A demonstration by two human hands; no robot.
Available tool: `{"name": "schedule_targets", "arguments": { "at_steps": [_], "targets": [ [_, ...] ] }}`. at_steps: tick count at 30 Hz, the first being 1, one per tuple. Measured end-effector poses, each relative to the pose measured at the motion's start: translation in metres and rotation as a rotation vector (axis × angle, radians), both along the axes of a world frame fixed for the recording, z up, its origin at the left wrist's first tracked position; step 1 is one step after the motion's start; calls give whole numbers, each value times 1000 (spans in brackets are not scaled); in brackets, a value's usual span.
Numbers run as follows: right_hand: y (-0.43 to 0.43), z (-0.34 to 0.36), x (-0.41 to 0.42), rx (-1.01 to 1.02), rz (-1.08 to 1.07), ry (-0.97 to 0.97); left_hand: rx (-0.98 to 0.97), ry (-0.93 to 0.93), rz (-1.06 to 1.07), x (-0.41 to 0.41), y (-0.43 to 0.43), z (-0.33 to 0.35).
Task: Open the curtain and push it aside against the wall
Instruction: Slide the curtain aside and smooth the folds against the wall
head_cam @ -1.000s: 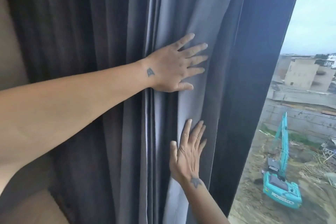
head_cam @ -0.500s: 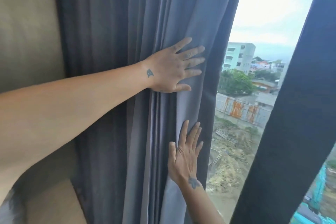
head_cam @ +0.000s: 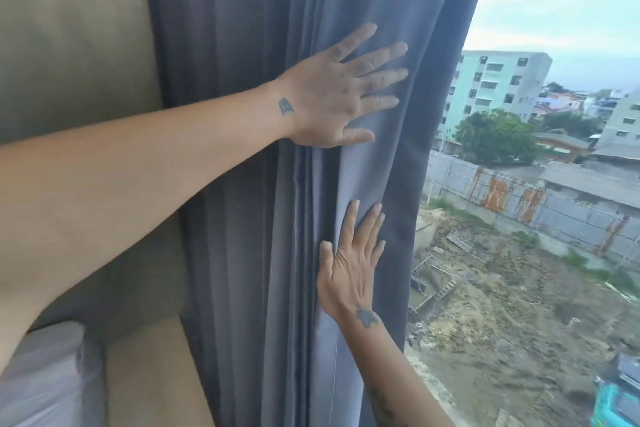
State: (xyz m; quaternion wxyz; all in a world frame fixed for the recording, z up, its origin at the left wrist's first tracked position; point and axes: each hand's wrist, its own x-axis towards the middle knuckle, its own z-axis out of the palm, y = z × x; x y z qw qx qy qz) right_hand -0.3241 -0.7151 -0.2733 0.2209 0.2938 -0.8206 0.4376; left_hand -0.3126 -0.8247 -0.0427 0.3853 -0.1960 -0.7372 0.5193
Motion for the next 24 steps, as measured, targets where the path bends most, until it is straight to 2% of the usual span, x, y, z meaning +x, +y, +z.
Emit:
{"name": "schedule_targets", "arguments": {
  "at_steps": [16,24],
  "targets": [
    [-144,0,-72,20,180,-11,76,3,158,-58,-146,-3],
    [-217,5,-95,39,186,-27,82,17,195,-80,-213,-1]
  ]
}}
